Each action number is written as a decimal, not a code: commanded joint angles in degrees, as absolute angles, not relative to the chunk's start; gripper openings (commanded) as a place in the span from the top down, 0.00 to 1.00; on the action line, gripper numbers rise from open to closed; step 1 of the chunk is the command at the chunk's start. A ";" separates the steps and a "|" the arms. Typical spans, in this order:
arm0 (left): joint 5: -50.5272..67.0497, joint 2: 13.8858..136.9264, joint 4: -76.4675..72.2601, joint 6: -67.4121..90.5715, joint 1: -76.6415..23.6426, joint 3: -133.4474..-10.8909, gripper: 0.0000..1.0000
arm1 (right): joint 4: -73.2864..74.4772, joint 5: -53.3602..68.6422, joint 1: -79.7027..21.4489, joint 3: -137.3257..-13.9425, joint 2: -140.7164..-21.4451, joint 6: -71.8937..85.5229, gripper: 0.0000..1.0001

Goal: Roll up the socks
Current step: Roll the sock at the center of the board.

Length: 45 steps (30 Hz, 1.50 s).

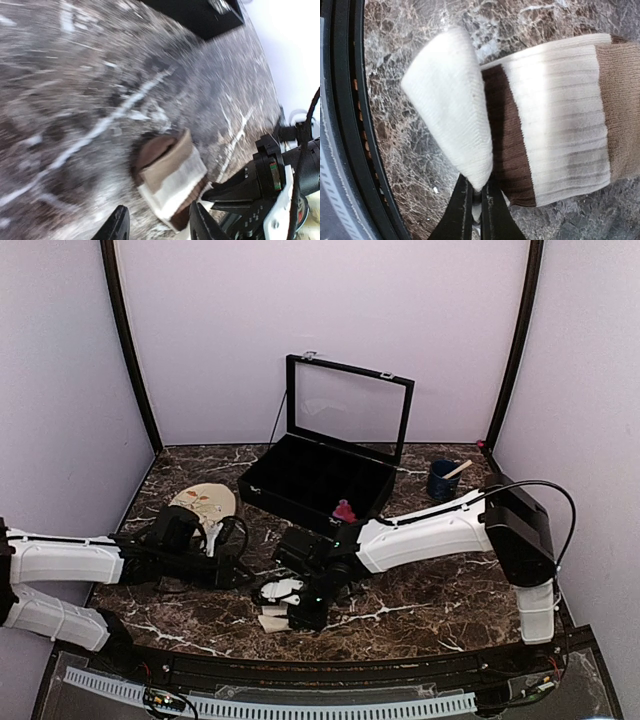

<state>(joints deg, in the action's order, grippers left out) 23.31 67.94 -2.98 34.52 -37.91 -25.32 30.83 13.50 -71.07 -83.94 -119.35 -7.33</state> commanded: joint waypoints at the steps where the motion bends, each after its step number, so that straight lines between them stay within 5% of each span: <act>1: 9.44 58.35 -2.50 38.13 -39.73 -20.38 0.58 | 38.63 21.02 -69.16 -88.61 -122.69 -5.25 1.00; 15: -15.61 49.13 6.02 36.77 -59.85 -21.67 0.65 | 46.57 35.09 -63.40 -98.77 -129.68 -1.82 1.00; 45: -12.63 73.10 4.26 12.62 -75.37 -34.62 0.55 | 53.21 44.00 -59.15 -104.24 -135.79 -2.52 1.00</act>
<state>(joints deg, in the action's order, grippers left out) -13.43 71.29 5.19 16.80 -75.13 -32.47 51.70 43.59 -59.70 -103.15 -134.52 -2.24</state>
